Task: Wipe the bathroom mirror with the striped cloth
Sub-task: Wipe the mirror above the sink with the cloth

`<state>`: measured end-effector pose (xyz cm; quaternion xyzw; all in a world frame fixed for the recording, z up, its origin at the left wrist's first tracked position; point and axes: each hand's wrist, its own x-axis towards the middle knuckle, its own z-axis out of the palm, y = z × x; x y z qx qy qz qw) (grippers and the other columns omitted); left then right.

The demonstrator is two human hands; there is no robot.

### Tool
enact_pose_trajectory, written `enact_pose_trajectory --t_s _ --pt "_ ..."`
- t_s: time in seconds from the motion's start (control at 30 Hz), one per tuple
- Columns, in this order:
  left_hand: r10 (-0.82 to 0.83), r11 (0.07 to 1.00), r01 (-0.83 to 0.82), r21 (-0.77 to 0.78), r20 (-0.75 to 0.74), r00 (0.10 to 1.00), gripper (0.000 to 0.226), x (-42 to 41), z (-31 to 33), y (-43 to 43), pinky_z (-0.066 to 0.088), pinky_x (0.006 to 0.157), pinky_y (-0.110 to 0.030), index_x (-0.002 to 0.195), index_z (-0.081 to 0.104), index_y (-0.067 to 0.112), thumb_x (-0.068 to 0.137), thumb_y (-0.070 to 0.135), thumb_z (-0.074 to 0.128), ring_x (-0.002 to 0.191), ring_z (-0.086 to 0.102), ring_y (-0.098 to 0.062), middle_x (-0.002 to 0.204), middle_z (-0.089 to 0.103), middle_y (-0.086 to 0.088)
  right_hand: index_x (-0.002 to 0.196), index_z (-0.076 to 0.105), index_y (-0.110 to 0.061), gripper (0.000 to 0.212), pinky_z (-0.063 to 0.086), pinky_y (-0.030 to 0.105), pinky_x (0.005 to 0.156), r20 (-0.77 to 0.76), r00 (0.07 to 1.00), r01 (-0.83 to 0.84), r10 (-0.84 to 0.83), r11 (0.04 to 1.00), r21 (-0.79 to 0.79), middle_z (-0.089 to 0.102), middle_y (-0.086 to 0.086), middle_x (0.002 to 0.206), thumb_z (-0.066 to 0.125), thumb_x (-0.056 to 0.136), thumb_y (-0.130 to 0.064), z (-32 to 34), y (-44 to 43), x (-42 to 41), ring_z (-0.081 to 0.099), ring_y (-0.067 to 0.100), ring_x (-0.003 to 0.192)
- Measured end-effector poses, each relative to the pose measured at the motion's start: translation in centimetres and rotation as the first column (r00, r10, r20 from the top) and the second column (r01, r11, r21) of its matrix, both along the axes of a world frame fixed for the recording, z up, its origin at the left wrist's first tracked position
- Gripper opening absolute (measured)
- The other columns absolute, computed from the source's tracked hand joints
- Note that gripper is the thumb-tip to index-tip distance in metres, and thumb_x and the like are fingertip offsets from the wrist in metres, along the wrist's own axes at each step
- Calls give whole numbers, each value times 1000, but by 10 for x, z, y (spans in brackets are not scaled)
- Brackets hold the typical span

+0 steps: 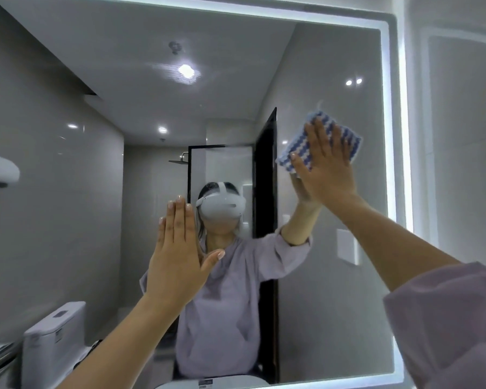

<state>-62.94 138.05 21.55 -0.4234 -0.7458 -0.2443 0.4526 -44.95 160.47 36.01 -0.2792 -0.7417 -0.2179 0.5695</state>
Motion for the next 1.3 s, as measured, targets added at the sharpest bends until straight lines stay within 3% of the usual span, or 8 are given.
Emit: enact_pose_trajectory --t_s 0.13,0.33,0.7,0.93,1.07,1.17,1.3 --pt "-2 1000 2 0 0 1000 99 0 -1 -1 -8 118 -40 141 -25 1 77 73 0 141 -27 -27 150 -33 -16 152 0 -25 75 -11 40 118 -68 997 36 -41 997 -74 -1 -1 161 8 89 -64 -7 22 31 -7 25 147" --pt "-13 1000 13 5 17 1000 100 3 0 1 -10 118 -39 141 -26 2 76 74 -1 140 -29 -26 150 -34 -15 153 -1 -24 65 -6 46 119 -146 989 0 -27 983 -182 -3 -1 161 28 99 -49 -16 43 63 -7 26 147" --pt "-29 999 29 21 22 999 102 7 2 0 -17 115 -36 141 -24 0 73 74 -6 140 -30 -27 149 -33 -16 152 -2 -18 64 -7 47 118 -220 967 56 -130 948 -313 -4 4 161 24 101 -45 -21 38 52 -7 30 147" --pt "-42 998 41 50 18 999 100 9 3 1 -16 116 -38 140 -24 -1 81 70 15 140 -29 -29 149 -33 -16 152 -5 -21 72 -20 41 112 -106 990 81 -96 988 -135 -9 3 160 8 91 -58 -27 -5 1 -11 31 146" --pt "-42 998 41 50 24 999 100 11 4 -1 -17 115 -37 139 -27 0 78 70 10 139 -30 -28 149 -34 -16 152 -9 -23 74 -31 38 108 59 997 -52 52 999 10 -15 1 160 9 92 -63 -17 -49 -44 -21 28 144" --pt "-35 998 34 51 15 999 100 11 3 -1 -16 115 -38 139 -27 0 78 70 10 140 -29 -28 149 -34 -17 151 -12 -23 71 -19 50 113 178 983 -68 40 986 153 -14 -1 160 10 94 -61 -6 -83 -78 -19 28 145" --pt "-33 998 32 53 20 999 101 10 2 -1 -15 116 -38 140 -25 0 81 71 16 140 -29 -27 149 -34 -16 152 -7 -23 72 -16 50 115 227 969 -137 93 973 185 -12 -3 160 19 96 -58 3 -113 -109 -20 26 145"
